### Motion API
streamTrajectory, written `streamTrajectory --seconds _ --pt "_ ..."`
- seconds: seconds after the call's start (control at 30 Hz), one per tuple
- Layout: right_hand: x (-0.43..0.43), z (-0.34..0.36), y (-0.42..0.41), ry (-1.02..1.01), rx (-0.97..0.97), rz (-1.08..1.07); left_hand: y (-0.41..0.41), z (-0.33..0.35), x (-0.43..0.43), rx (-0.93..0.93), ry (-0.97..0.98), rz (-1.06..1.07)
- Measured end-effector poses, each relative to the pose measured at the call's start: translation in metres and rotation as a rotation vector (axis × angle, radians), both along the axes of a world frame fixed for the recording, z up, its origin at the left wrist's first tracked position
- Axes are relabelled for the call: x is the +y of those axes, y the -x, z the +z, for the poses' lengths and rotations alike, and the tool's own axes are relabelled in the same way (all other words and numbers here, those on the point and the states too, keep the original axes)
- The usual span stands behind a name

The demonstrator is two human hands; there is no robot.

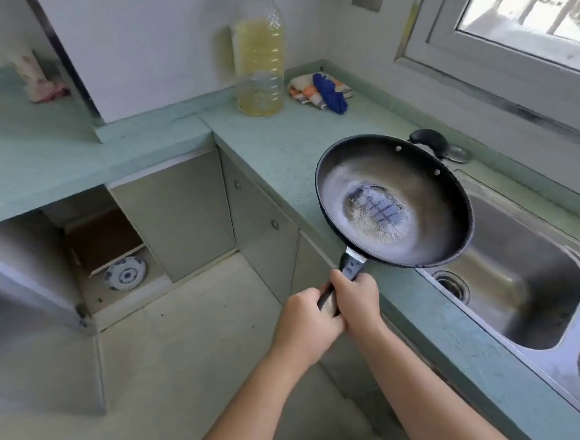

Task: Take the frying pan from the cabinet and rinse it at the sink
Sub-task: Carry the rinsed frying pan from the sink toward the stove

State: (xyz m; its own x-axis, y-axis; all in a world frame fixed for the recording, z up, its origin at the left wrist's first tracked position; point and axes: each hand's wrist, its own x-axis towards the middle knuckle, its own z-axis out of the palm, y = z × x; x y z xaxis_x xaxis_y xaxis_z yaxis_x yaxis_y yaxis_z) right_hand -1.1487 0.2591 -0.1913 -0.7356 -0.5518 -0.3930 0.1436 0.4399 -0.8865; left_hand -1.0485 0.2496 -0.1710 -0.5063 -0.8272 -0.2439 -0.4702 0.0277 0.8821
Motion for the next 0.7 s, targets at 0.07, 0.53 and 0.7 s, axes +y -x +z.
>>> streamTrajectory --seconds 0.07,0.53,0.7 --pt "-0.013 0.002 -0.024 -0.003 0.000 0.053 -0.024 0.001 -0.008 -0.014 0.012 0.048" --pt "-0.080 -0.007 -0.194 -0.055 0.022 0.468 -0.186 -0.009 -0.032 0.009 -0.031 0.500" --pt "-0.097 -0.012 -0.238 -0.081 0.057 0.645 -0.222 -0.018 -0.033 0.075 -0.144 0.679"
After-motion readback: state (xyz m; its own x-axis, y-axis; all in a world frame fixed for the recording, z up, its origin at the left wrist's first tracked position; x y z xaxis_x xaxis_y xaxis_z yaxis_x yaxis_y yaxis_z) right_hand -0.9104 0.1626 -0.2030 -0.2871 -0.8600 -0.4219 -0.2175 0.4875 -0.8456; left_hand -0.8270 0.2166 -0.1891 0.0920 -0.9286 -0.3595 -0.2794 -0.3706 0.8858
